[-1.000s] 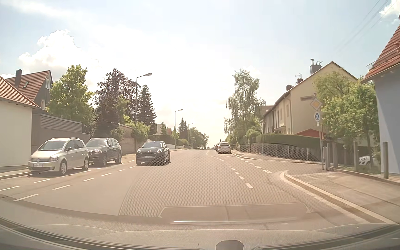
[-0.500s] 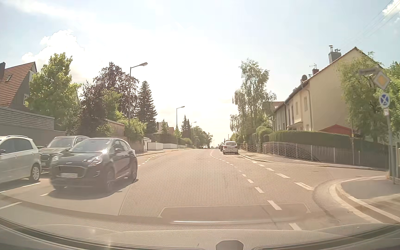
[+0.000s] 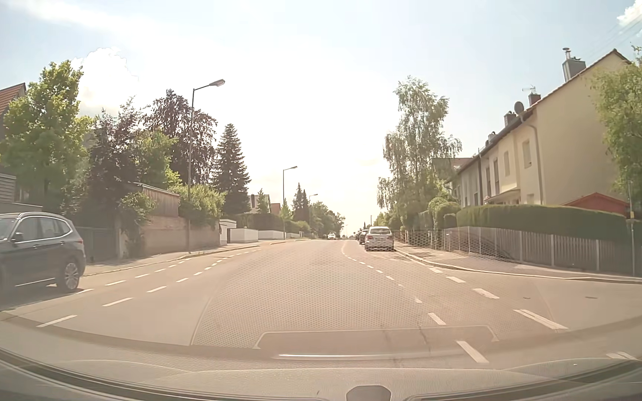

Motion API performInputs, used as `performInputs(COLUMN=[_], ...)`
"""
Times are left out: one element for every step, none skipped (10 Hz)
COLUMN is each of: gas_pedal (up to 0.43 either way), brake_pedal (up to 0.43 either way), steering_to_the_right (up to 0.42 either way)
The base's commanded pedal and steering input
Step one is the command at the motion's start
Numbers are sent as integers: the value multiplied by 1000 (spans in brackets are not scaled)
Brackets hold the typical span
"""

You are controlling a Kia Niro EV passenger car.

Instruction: Follow the waypoints while adhering to traffic rules and regulations

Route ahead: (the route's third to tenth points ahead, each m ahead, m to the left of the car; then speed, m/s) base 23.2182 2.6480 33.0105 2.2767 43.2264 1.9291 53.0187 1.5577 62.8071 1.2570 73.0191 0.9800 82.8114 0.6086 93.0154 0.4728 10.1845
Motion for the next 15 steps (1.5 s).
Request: performInputs(gas_pedal=[169,169,169,169,169,169,169,169,169,169,169,169,157,157,157], brake_pedal=[0,0,0,0,0,0,0,0,0,0,0,0,0,0,0], steering_to_the_right=[-7,-8,-8,-10,-14,-18,-21,-23,-23,-22,-23,-23,-22,-22,-22])
